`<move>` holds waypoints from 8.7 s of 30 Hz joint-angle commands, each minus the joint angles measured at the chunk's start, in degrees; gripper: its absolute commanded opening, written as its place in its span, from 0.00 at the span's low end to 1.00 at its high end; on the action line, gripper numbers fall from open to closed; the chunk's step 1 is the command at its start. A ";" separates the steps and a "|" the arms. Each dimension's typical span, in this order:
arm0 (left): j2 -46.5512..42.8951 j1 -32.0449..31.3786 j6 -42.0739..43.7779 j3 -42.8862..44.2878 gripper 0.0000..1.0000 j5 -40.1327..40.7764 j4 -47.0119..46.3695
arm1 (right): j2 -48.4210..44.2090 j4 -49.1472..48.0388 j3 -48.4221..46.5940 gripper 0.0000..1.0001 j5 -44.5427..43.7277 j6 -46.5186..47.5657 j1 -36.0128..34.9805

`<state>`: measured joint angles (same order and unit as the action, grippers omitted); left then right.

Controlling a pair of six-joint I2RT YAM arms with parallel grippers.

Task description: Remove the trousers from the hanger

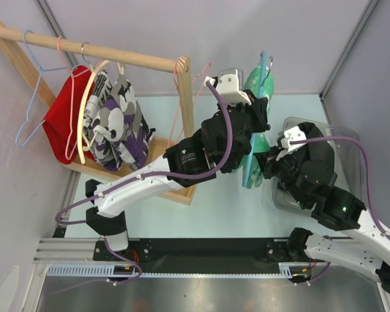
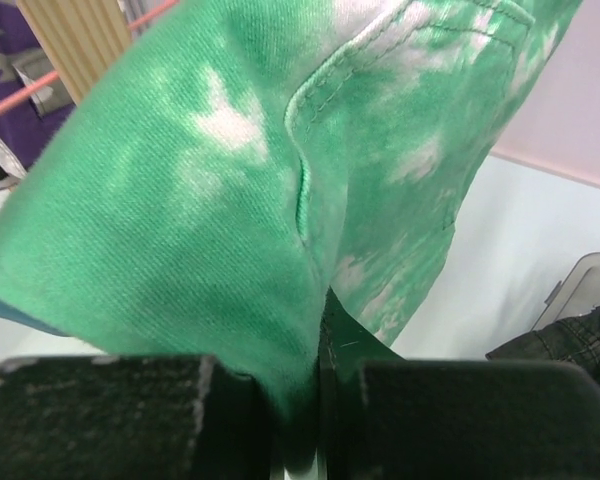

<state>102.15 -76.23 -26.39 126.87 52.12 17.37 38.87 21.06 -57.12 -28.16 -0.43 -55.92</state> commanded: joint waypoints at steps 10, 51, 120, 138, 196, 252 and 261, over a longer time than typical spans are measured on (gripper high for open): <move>-4.94 0.02 6.27 -5.66 0.00 0.53 -0.41 | -5.03 -3.39 -13.10 0.00 -1.45 -4.06 0.11; -24.88 3.54 -2.96 -29.13 0.00 -38.91 9.70 | -14.77 0.78 -22.01 0.00 -72.73 23.08 -23.87; -64.27 3.54 0.82 -32.65 0.00 -18.09 36.69 | 12.72 43.00 -37.61 0.00 -30.98 -11.61 23.84; -43.18 3.63 4.24 -19.65 0.00 -13.37 33.08 | 13.07 30.55 -18.99 0.00 -10.08 -5.46 49.33; -36.85 31.84 1.52 -18.60 0.00 -34.54 25.53 | 18.35 32.81 -20.92 0.94 6.89 -12.84 51.36; -48.53 34.48 -9.56 -41.88 0.71 -31.46 8.30 | 10.96 24.03 -14.16 0.94 13.83 -25.32 16.46; -55.29 34.48 -5.78 -40.65 0.80 -45.84 10.23 | 9.03 19.29 -10.73 0.95 20.15 -27.08 15.76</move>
<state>49.12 -42.17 -35.51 84.73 16.69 27.97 49.36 44.84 -68.69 -12.25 -25.87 -39.70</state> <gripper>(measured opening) 0.797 0.948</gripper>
